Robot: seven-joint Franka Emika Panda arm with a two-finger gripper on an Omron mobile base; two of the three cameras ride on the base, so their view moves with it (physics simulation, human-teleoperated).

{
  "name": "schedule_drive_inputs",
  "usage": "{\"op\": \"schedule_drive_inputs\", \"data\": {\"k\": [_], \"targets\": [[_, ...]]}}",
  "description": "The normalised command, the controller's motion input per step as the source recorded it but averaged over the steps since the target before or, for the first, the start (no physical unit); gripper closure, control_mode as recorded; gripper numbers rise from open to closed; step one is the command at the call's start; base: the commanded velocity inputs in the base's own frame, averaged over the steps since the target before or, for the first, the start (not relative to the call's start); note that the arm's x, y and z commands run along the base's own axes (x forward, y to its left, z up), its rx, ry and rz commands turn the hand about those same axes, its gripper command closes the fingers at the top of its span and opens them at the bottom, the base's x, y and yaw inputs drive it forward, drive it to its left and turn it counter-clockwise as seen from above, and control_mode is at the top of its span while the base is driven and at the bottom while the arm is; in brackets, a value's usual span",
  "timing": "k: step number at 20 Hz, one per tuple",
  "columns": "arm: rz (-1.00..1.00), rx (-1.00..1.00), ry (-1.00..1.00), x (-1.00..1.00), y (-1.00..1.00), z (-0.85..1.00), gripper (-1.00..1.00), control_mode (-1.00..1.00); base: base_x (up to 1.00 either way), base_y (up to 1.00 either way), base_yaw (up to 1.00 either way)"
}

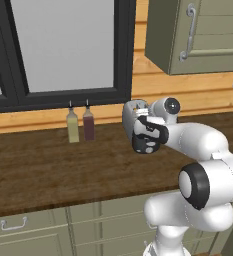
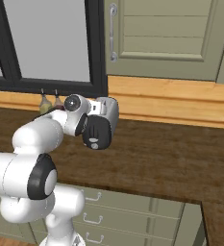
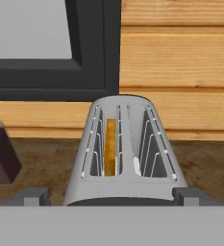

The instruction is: Start the toaster. Once the lever pops up, take the bread to the plate on the dining counter.

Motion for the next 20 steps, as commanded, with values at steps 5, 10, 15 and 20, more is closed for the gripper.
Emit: {"op": "schedule_drive_inputs", "data": {"k": [5, 10, 15, 20], "targets": [[0.0, 0.0, 0.0, 0.0, 0.0, 0.0, -1.0, -1.0, 0.0, 0.0, 0.0], [0.0, 0.0, 0.0, 0.0, 0.0, 0.0, -1.0, -1.0, 0.0, 0.0, 0.0], [0.0, 0.0, 0.0, 0.0, 0.0, 0.0, -1.0, -1.0, 0.0, 0.0, 0.0], [0.0, 0.0, 0.0, 0.0, 0.0, 0.0, -1.0, -1.0, 0.0, 0.0, 0.0]]}}
